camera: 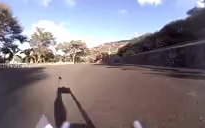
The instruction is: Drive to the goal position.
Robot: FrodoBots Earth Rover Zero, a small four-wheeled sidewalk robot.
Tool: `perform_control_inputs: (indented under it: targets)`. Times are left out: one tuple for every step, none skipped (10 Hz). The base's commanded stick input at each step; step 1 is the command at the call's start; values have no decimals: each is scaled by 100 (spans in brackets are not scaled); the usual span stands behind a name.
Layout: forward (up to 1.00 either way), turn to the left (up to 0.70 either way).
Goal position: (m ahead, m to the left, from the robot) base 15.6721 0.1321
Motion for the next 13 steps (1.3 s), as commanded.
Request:
perform_control_inputs:
  targets:
    - [69,2]
    - [69,2]
    - [69,2]
    - [69,2]
    - [69,2]
    - [69,2]
    - [69,2]
    - [69,2]
    - [69,2]
    - [69,2]
    - [69,2]
    - [69,2]
    - [69,2]
